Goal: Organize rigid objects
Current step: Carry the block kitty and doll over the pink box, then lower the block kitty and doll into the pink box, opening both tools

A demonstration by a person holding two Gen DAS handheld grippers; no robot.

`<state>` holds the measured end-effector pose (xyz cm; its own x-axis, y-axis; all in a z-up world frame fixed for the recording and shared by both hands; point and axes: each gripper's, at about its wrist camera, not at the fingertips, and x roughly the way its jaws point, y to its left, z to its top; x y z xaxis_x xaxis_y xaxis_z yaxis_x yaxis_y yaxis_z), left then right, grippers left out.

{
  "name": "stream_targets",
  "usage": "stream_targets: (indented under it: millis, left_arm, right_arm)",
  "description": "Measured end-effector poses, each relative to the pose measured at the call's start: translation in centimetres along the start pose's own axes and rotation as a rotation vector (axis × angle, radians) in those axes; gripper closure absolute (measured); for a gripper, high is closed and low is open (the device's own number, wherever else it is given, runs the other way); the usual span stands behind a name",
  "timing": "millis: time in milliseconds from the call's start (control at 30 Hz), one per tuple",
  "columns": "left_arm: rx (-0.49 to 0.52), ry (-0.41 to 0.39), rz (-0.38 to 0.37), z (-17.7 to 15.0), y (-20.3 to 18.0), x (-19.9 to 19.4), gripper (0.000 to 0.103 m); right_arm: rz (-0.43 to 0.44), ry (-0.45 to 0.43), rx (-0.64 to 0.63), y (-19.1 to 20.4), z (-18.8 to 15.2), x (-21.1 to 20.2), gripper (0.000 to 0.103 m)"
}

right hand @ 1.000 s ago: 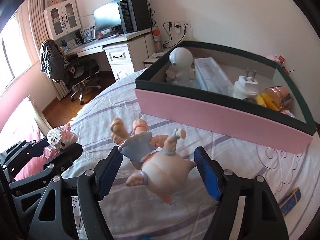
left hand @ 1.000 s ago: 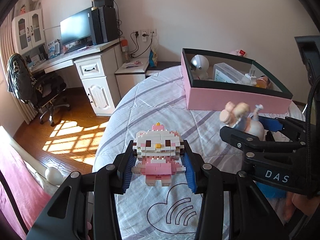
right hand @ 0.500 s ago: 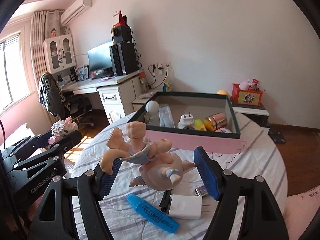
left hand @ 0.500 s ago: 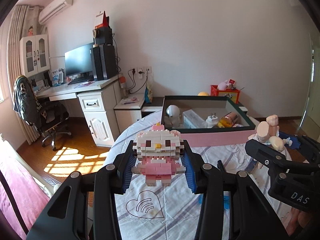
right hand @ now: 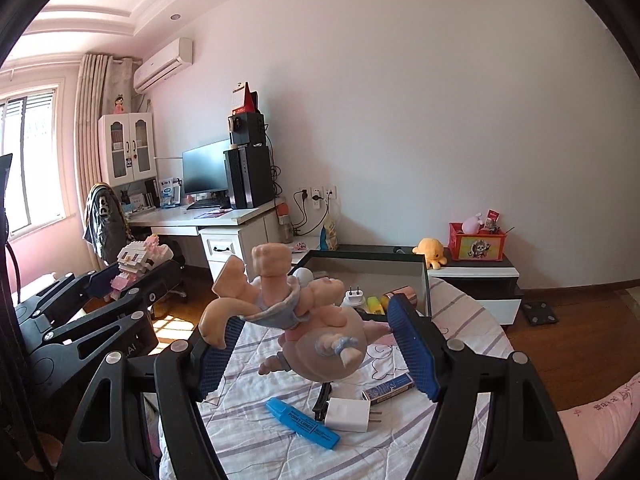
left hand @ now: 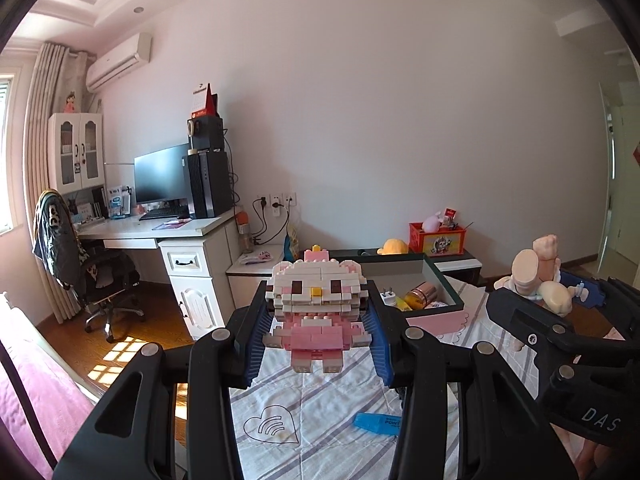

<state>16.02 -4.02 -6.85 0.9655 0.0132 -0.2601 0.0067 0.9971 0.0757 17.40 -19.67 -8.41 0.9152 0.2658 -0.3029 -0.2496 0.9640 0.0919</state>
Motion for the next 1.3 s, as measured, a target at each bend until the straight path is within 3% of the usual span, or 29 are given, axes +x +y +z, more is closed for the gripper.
stream_targets:
  millis: [267,500,600,767,1067,1133,1300]
  left_arm:
    - [0.025,0.018,-0.035,0.2,-1.4,1.7,0.059]
    - [0.045,0.089,-0.128,0.8,-2.8,7.4,0.059]
    - [0.044,0.154,-0.180,0.7,-3.2,11.7,0.059]
    - [0.061,0.253,-0.183,0.6,-3.9,20.1,0.059]
    - [0.107,0.441,-0.112,-0.4,-4.4,34.8,0.059]
    - [0.107,0.486,-0.113,-1.0,-4.5,37.1,0.059]
    - [0.167,0.472,-0.115,-1.1,-6.3,38.8,0.059]
  right_arm:
    - [-0.019,0.012,0.004,-1.0,-0.1,0.4,0.028]
    - [-0.037,0.054,0.021,-3.4,0.3,4.3,0.028]
    - [-0.033,0.089,0.040,-4.9,0.3,7.2,0.028]
    - [-0.047,0.166,0.033,-7.3,0.9,14.0,0.028]
    - [-0.052,0.362,0.023,-10.8,0.5,27.6,0.028]
    - [-0.066,0.389,0.017,-11.3,0.1,29.7,0.028]
    - [-0.073,0.426,0.017,-11.9,-0.2,32.8,0.029]
